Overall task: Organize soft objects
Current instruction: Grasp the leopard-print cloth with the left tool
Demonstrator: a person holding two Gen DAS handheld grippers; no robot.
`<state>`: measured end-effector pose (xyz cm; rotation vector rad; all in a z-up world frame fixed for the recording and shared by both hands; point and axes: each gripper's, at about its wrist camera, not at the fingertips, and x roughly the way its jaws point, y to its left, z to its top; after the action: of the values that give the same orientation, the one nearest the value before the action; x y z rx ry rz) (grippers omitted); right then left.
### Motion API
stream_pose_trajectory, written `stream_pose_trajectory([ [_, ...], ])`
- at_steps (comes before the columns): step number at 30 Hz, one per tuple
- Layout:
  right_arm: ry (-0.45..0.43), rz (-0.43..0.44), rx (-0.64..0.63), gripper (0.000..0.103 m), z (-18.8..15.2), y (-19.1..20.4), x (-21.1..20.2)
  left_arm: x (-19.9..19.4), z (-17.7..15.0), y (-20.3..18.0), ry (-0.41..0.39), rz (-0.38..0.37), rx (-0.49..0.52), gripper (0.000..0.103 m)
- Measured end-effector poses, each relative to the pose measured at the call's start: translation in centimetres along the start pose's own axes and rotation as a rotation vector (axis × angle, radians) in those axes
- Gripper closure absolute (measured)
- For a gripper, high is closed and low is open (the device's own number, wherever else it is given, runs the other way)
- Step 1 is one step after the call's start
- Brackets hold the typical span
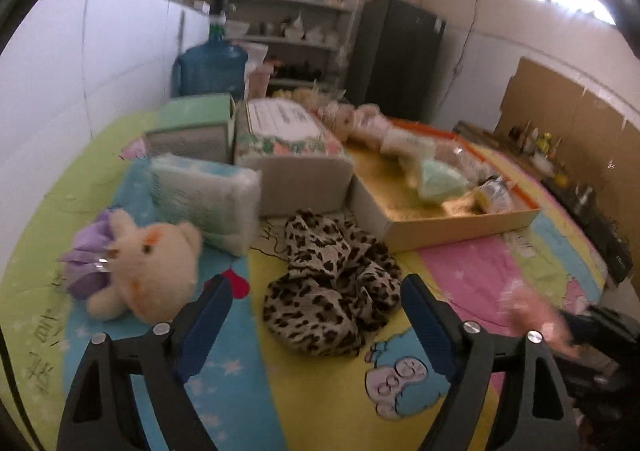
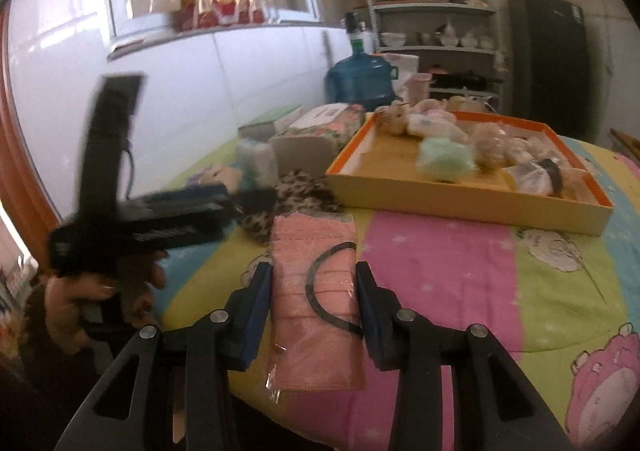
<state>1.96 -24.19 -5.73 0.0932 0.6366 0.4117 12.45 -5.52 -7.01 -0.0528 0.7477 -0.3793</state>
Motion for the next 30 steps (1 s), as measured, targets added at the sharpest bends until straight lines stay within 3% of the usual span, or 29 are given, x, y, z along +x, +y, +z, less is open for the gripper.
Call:
stream_pose_trajectory([
  [6,-0.026,0.032,0.026,0.061,0.0,-1.1,-0.7,2.2,0.5,-1.0,0.087,-0.001,-0.02,0.023],
  [8,-0.028,0.035,0.036,0.061,0.3,-1.5,-0.5,2.4,0.4,-1.9,0.084,0.043,0.01,0.029],
  [11,-0.034,0.032,0.04,0.061,0.4,-1.5,-0.9,2.7,0.3,-2.4,0.077,0.041,0.029,0.054],
  [13,-0.042,0.031,0.042,0.061,0.6,-1.3,-1.1,2.5,0.2,-2.3,0.066,0.031,0.024,0.077],
  [15,-0.048,0.032,0.042,0.061,0.7,-1.1,-1.1,2.1,0.1,-2.0,0.055,0.006,0.008,0.083],
  [22,-0.071,0.014,0.03,0.061,1.4,-0.1,-1.8,-1.5,-0.4,-1.5,-0.05,0.01,-0.041,0.084],
  [30,-0.122,-0.005,0.013,0.061,2.7,0.5,-2.9,-6.5,0.2,-2.3,-0.184,0.055,-0.02,0.084],
])
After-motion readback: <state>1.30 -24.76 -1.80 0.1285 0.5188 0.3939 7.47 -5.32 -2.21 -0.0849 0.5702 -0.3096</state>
